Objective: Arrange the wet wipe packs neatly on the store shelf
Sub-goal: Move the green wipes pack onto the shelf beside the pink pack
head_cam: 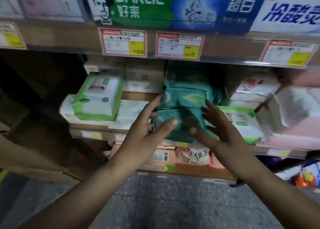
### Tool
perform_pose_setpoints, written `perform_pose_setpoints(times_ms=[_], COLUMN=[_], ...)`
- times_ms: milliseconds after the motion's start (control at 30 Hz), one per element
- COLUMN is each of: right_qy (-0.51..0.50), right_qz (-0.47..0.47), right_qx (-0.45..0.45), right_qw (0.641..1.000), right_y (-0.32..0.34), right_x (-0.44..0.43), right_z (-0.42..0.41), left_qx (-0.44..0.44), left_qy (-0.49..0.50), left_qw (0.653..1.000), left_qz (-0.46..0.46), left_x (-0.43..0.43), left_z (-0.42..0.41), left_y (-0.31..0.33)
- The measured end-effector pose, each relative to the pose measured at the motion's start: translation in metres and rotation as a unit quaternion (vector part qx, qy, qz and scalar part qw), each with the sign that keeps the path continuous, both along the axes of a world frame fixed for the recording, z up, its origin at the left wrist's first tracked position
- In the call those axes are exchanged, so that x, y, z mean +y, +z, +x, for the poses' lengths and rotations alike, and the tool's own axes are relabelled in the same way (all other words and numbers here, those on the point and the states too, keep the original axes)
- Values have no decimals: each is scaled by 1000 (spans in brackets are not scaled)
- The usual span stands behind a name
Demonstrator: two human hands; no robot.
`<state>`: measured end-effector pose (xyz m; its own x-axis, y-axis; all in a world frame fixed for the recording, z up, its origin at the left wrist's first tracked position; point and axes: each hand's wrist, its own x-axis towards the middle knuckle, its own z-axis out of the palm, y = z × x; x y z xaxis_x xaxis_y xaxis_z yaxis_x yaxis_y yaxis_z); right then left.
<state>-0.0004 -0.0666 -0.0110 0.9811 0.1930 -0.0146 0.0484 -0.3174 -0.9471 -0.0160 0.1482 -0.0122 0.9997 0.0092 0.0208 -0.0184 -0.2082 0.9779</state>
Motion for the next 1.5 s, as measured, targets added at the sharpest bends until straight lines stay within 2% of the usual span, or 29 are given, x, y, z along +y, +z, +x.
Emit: perform_pose_setpoints(times_ms=[367,533,733,900,1000,1133,1300,1500], right_qy=[78,102,105,102,101,97,78,69], right_qz=[-3,4,40,93,122,128,104,91], right_qx=[-8,11,36,65,78,89,72,58], right_qw=[997,995,993,988,984,983,989,992], right_y=[-1,-5,-21,-28,-33,-32,-30,-34], right_x=[116,148,185,210,219,225,230,228], right_z=[28,37,49,50,48,40,33,28], left_qx=[-12,-54,-100,-81,-69,-77,-81,-70], left_qy=[73,177,307,317,308,317,330,355], left_qw=[997,983,946,939,944,942,930,918], left_qz=[-21,11,44,109,97,84,138,160], left_x=[99,124,143,146,139,126,121,121], left_z=[-17,-18,-10,0,7,16,27,33], left_y=[-5,-11,-32,-53,-57,-54,-59,-60])
